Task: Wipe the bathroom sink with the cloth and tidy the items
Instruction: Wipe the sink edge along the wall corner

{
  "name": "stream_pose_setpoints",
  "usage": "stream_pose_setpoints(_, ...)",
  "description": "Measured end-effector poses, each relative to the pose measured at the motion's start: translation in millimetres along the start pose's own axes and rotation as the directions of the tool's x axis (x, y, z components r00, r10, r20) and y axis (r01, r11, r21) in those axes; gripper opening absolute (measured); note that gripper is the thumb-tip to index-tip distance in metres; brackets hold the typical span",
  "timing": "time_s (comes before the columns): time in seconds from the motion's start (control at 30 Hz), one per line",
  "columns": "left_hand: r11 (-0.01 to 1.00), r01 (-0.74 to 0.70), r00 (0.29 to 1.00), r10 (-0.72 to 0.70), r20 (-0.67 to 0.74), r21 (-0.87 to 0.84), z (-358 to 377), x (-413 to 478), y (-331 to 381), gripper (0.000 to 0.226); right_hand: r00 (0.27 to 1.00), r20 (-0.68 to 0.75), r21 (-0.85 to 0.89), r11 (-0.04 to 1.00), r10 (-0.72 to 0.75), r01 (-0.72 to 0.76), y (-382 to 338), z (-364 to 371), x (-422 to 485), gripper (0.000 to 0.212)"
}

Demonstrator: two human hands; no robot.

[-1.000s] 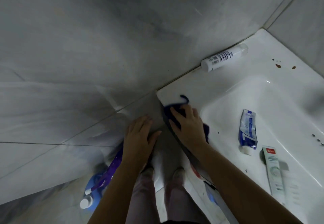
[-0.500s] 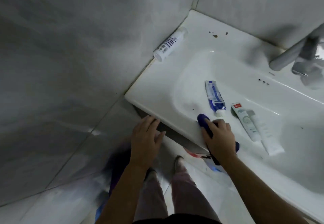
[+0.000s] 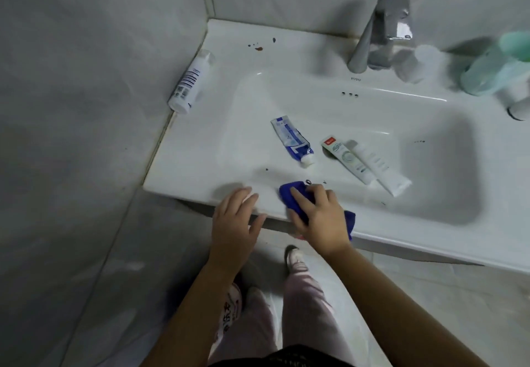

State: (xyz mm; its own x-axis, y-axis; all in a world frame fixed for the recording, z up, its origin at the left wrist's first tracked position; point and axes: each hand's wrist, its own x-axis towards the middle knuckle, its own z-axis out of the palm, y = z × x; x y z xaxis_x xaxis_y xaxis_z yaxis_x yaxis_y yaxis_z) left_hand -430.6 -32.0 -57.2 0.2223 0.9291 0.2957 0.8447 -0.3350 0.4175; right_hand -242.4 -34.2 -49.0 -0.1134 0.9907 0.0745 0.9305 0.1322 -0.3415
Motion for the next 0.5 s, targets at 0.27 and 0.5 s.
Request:
stream_pose_setpoints(0.27, 0.986, 0.170, 0.984, -0.169, -0.052, -0.003, -29, 25, 3, 0.043, 0.987, 0.048, 0.124, 0.980, 0.152, -0.157, 67, -39, -24, 0.043)
stream_pose_setpoints(0.5, 0.919, 0.389, 0.913, -0.377, -0.156, 0.059, -68, 54, 5, 0.052, 1.000, 0.017, 0.321, 0.947, -0.018, 0.011, 47, -71, 63, 0.041)
